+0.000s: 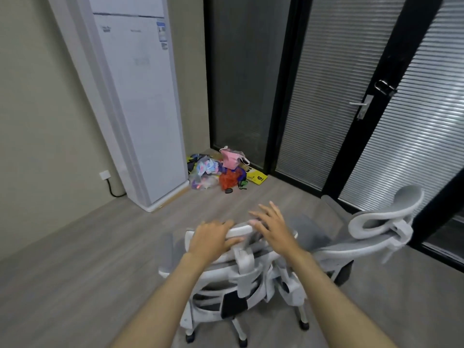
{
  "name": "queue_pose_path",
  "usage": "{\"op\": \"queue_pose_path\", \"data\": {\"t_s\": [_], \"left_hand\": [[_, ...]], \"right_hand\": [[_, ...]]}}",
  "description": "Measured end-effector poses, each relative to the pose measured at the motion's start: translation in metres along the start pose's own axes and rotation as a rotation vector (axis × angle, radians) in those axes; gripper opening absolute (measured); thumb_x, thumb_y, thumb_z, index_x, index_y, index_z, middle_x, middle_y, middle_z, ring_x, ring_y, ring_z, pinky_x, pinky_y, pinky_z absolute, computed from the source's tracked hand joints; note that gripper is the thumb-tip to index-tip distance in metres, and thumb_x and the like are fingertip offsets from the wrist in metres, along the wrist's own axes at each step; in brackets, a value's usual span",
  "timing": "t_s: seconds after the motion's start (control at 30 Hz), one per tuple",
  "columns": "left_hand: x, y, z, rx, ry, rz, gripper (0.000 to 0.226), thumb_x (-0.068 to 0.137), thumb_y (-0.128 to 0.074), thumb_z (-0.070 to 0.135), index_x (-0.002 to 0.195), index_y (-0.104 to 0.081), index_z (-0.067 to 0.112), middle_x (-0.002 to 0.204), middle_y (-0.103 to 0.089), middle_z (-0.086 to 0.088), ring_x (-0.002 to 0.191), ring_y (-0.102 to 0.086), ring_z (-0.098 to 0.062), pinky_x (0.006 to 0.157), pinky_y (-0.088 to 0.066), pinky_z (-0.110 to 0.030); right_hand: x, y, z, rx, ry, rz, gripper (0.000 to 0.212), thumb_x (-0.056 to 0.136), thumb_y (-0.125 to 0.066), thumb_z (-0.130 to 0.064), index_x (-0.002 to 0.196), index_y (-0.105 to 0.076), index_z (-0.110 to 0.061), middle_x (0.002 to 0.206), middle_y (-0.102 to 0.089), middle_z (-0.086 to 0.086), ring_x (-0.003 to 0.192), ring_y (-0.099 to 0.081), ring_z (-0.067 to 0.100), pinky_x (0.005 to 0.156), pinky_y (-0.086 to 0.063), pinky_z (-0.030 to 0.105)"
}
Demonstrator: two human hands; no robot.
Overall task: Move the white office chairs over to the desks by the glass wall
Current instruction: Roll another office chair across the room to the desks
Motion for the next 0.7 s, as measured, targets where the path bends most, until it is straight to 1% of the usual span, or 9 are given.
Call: {"op": "queue_pose_path", "data": {"t_s": [0.07,0.13,0.2,0.33,0.4,0.47,0.57,0.63,0.7], "left_hand": [[0.01,-0.005,-0.014,0.01,-0.079,0.068,0.061,0.089,-0.027,0.084,0.115,-0.056,0.038,0.084,-0.071,0.005,0.073,-0.069,-0.022,0.053,-0.038,-0.032],[0.017,-0.007,-0.028,0.007,-0.121,0.111,0.058,0.089,-0.027,0.085,0.108,-0.056,0.038,0.077,-0.069,0.005,0.065,-0.066,-0.021,0.049,-0.033,-0.03],[0.018,-0.009,-0.041,-0.002,-0.13,0.114,0.059,0.089,-0.026,0.086,0.1,-0.054,0.035,0.073,-0.067,0.005,0.061,-0.064,-0.021,0.046,-0.036,-0.029],[0.016,-0.007,-0.077,-0.033,-0.075,0.121,0.061,0.085,-0.028,0.09,0.097,-0.054,0.036,0.073,-0.067,0.007,0.064,-0.065,-0.019,0.047,-0.041,-0.031],[0.014,-0.002,-0.093,-0.046,-0.052,0.12,0.062,0.081,-0.032,0.091,0.1,-0.058,0.038,0.073,-0.068,0.007,0.066,-0.066,-0.02,0.048,-0.037,-0.03],[0.01,0.004,-0.105,-0.084,-0.041,0.083,0.06,0.079,-0.04,0.09,0.106,-0.063,0.042,0.075,-0.069,0.009,0.07,-0.067,-0.019,0.05,-0.032,-0.029],[0.0,0.01,-0.119,-0.136,-0.019,0.019,0.057,0.078,-0.05,0.086,0.114,-0.065,0.046,0.08,-0.071,0.009,0.077,-0.067,-0.016,0.052,-0.03,-0.028],[-0.011,0.011,-0.125,-0.156,0.007,-0.008,0.059,0.076,-0.05,0.088,0.115,-0.064,0.047,0.083,-0.071,0.011,0.08,-0.067,-0.014,0.056,-0.037,-0.029],[-0.026,0.011,-0.125,-0.179,0.042,-0.036,0.066,0.073,-0.043,0.093,0.115,-0.063,0.047,0.086,-0.071,0.015,0.082,-0.066,-0.01,0.066,-0.044,-0.031]], "right_hand": [[0.018,-0.011,0.008,0.042,0.012,0.025,0.055,0.09,-0.04,-0.075,0.124,-0.068,-0.043,0.143,-0.05,-0.016,0.151,-0.011,0.006,0.123,-0.019,0.051],[0.027,-0.017,0.009,0.101,0.012,0.095,0.049,0.091,-0.044,-0.071,0.115,-0.072,-0.04,0.124,-0.056,-0.019,0.146,-0.019,0.004,0.119,-0.025,0.049],[0.029,-0.027,0.004,0.123,0.023,0.149,0.043,0.094,-0.045,-0.065,0.112,-0.073,-0.038,0.114,-0.056,-0.016,0.143,-0.023,0.006,0.117,-0.028,0.049],[0.042,-0.048,-0.017,0.098,0.026,0.182,0.042,0.095,-0.044,-0.066,0.112,-0.071,-0.038,0.108,-0.051,-0.014,0.136,-0.028,0.005,0.115,-0.027,0.055],[0.047,-0.059,-0.029,-0.019,0.049,0.165,0.048,0.093,-0.045,-0.071,0.117,-0.069,-0.037,0.107,-0.048,-0.014,0.131,-0.032,0.009,0.115,-0.027,0.056],[0.048,-0.068,-0.041,-0.182,0.09,0.159,0.057,0.087,-0.047,-0.079,0.121,-0.067,-0.038,0.108,-0.048,-0.013,0.125,-0.038,0.012,0.118,-0.022,0.056],[0.042,-0.076,-0.062,-0.272,0.121,0.181,0.062,0.082,-0.049,-0.08,0.119,-0.068,-0.035,0.103,-0.053,-0.01,0.114,-0.047,0.017,0.12,-0.016,0.061],[0.034,-0.081,-0.074,-0.286,0.114,0.183,0.062,0.081,-0.049,-0.078,0.118,-0.068,-0.033,0.103,-0.055,-0.008,0.112,-0.05,0.02,0.121,-0.016,0.062],[0.022,-0.084,-0.082,-0.295,0.111,0.178,0.06,0.081,-0.051,-0.076,0.118,-0.068,-0.033,0.104,-0.056,-0.007,0.112,-0.05,0.02,0.121,-0.017,0.06]]}}
Point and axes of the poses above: each hand's wrist, its own x-axis towards the middle knuckle, its own y-axis out of the back of the hand, z = x × y, the point moved 7 cm from there along x, towards the middle knuckle
